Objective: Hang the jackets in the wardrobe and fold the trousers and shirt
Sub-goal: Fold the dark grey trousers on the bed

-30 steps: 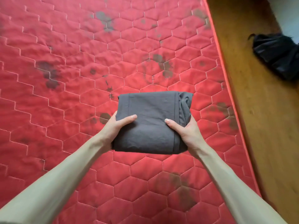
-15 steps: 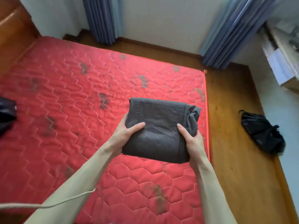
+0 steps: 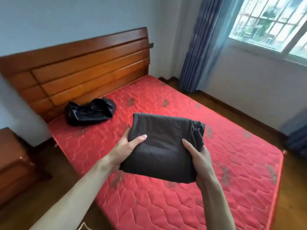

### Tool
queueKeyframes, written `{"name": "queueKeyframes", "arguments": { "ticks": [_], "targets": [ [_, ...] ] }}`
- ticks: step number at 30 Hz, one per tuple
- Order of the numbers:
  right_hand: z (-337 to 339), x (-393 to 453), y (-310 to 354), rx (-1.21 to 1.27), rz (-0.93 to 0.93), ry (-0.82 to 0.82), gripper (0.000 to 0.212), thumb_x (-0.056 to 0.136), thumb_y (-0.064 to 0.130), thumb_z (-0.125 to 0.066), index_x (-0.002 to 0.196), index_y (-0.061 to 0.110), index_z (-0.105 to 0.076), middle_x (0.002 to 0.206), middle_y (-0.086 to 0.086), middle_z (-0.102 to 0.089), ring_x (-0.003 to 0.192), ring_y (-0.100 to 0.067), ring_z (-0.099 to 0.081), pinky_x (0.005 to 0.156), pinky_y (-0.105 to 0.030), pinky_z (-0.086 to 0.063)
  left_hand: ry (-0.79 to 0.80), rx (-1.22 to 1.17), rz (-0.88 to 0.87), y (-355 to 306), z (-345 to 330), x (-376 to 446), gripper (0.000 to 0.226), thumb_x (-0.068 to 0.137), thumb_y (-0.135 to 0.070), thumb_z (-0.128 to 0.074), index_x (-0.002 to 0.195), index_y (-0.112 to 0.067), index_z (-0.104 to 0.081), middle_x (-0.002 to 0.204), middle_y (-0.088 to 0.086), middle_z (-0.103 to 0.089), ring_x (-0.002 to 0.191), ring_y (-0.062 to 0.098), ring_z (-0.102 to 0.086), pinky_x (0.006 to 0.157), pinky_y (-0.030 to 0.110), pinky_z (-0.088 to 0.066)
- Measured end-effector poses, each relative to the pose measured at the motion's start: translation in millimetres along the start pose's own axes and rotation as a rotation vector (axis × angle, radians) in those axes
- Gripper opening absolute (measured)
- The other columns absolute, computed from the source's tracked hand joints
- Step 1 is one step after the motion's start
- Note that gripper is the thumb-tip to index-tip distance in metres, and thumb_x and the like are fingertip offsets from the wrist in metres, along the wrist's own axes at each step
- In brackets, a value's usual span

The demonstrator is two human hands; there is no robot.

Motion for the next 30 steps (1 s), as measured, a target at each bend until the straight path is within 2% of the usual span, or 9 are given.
{"name": "queueKeyframes", "arguments": {
  "ticks": [5,10,14,17,20,23,26,29,30],
  "targets": [
    [-110,-5,0,-0.023,-0.011,0.192,0.023,0.089,0.021,-0.081,0.111,0.029,-0.079,0.114,-0.005,-0.079,0.103,-0.024,-0.077,0.074,-0.026,-0.061,-0.198,-0.070,-0.049,-17,97,-42,0.035,0.098,-0.029,-0.072,0.132,-0.026,-0.063,0.122,0.003,-0.077,0.113,0.023,-0.074,0.097,0.040,-0.056],
    [-229,-16,-20,-0.046,-0.035,0.325,0.026,0.088,0.023,-0.082,0.113,0.031,-0.078,0.114,-0.006,-0.079,0.104,-0.023,-0.077,0.076,-0.028,-0.061,-0.410,-0.111,-0.089,-35,201,-85,0.030,0.098,-0.037,-0.070,0.127,-0.030,-0.066,0.116,-0.006,-0.078,0.106,0.014,-0.075,0.085,0.026,-0.059],
    [-327,-27,-46,-0.085,-0.073,0.439,0.036,0.083,0.033,-0.085,0.118,0.028,-0.077,0.116,-0.004,-0.079,0.107,-0.024,-0.076,0.088,-0.037,-0.061,-0.540,-0.109,-0.104,-47,292,-118,0.033,0.094,-0.046,-0.071,0.126,-0.037,-0.065,0.115,-0.013,-0.077,0.105,0.009,-0.075,0.091,0.030,-0.056],
    [-395,-36,-67,-0.096,-0.102,0.518,0.040,0.079,0.038,-0.087,0.117,0.030,-0.077,0.116,-0.004,-0.079,0.107,-0.024,-0.076,0.082,-0.033,-0.063,-0.629,-0.108,-0.109,-50,355,-140,0.038,0.092,-0.052,-0.072,0.127,-0.040,-0.064,0.115,-0.016,-0.076,0.104,0.005,-0.074,0.090,0.028,-0.056],
    [-457,-47,-86,-0.120,-0.129,0.598,0.045,0.075,0.044,-0.088,0.117,0.032,-0.076,0.117,-0.001,-0.079,0.106,-0.021,-0.076,0.085,-0.034,-0.061,-0.721,-0.104,-0.125,-51,409,-164,0.046,0.086,-0.060,-0.072,0.127,-0.042,-0.062,0.114,-0.022,-0.075,0.104,0.001,-0.072,0.087,0.024,-0.056],
    [-511,-59,-101,-0.131,-0.147,0.658,0.033,0.081,0.036,-0.087,0.112,0.037,-0.077,0.115,0.003,-0.079,0.106,-0.018,-0.076,0.090,-0.034,-0.056,-0.812,-0.121,-0.114,-51,451,-187,0.056,0.080,-0.068,-0.071,0.129,-0.043,-0.060,0.120,-0.020,-0.072,0.113,0.007,-0.069,0.099,0.033,-0.055],
    [-561,-67,-112,-0.147,-0.172,0.723,0.028,0.083,0.031,-0.084,0.111,0.035,-0.078,0.114,0.003,-0.079,0.104,-0.016,-0.076,0.090,-0.034,-0.055,-0.903,-0.117,-0.107,-54,485,-208,0.065,0.073,-0.076,-0.068,0.131,-0.048,-0.054,0.127,-0.023,-0.065,0.116,0.005,-0.064,0.097,0.030,-0.053],
    [-607,-70,-124,-0.170,-0.212,0.812,0.041,0.079,0.036,-0.088,0.118,0.028,-0.075,0.114,0.000,-0.079,0.103,-0.019,-0.077,0.092,-0.037,-0.057,-0.998,-0.154,-0.112,-52,516,-226,0.062,0.079,-0.073,-0.073,0.134,-0.049,-0.054,0.131,-0.021,-0.065,0.122,0.008,-0.062,0.104,0.034,-0.053],
    [-622,-71,-128,-0.184,-0.230,0.857,0.048,0.076,0.039,-0.090,0.120,0.027,-0.074,0.114,0.000,-0.079,0.103,-0.020,-0.077,0.093,-0.038,-0.057,-1.031,-0.163,-0.118,-52,525,-232,0.056,0.081,-0.071,-0.073,0.131,-0.053,-0.055,0.128,-0.026,-0.066,0.121,0.005,-0.062,0.100,0.029,-0.053]
  ]
}}
Point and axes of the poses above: each hand's wrist, its own x-axis towards the middle knuckle, its own z-axis out of the back of the hand, y = z × x, the point moved 1 cm from there along x, towards the middle knuckle
